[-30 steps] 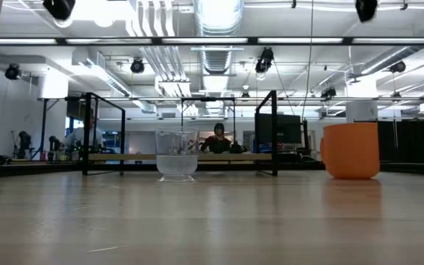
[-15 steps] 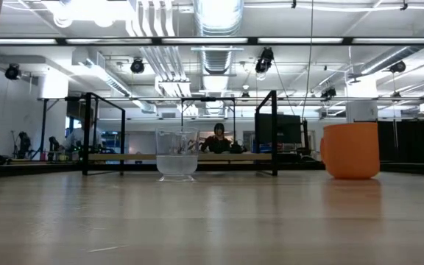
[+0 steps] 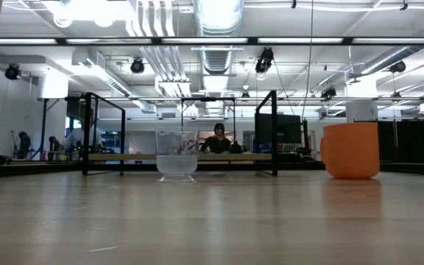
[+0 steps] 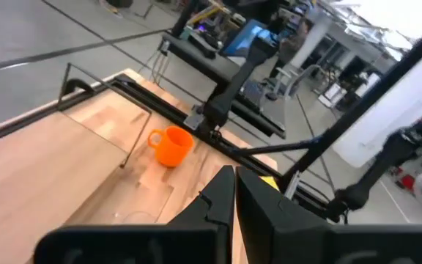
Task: Stack small to large cups/mugs on shelf
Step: Put the transparent mug on the shelf
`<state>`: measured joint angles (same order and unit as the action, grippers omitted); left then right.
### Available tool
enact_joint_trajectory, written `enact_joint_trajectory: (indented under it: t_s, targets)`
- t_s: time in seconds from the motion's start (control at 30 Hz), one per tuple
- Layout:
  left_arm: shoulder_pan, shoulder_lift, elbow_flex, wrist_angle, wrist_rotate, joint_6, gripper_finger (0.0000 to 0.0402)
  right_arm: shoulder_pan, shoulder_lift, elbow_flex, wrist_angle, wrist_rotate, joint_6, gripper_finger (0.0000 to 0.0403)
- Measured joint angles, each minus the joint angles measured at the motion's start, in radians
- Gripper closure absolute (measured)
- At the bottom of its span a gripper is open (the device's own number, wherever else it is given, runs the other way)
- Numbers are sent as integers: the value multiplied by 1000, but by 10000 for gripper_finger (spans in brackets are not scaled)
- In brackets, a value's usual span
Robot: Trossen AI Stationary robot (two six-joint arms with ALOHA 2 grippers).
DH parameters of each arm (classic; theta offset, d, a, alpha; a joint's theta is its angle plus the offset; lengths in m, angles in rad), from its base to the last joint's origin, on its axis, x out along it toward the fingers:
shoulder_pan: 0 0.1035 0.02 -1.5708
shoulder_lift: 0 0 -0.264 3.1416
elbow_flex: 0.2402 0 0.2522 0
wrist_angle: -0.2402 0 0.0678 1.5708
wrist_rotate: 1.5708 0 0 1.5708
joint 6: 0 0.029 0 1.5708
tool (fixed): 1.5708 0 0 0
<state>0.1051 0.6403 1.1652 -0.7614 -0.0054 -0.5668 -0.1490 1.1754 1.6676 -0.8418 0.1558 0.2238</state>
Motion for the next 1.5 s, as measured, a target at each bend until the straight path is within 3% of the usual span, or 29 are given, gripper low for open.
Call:
enact_joint_trajectory:
  t_s: [0.3,0.5,0.63,0.83,1.1,1.27,1.5]
  targets:
    - [0,-6,-1,9,4,-57,402,0,40,-2,-116,-32,0,394]
    - [0,-12,-8,11,0,-2,402,0,73,-2,-150,-28,-18,394]
    - [0,-4,-8,18,-69,16,402,0,107,-3,-146,-24,-25,394]
    - [0,23,-10,11,-189,162,402,0,168,-3,-147,-24,-32,394]
    - [0,81,-12,-4,-161,179,402,0,202,-4,-150,-24,9,394]
    - [-2,233,-12,-148,-78,165,402,1,194,-4,-150,-24,48,394]
    - [-3,460,26,-129,-58,418,402,3,166,-4,-174,-24,76,394]
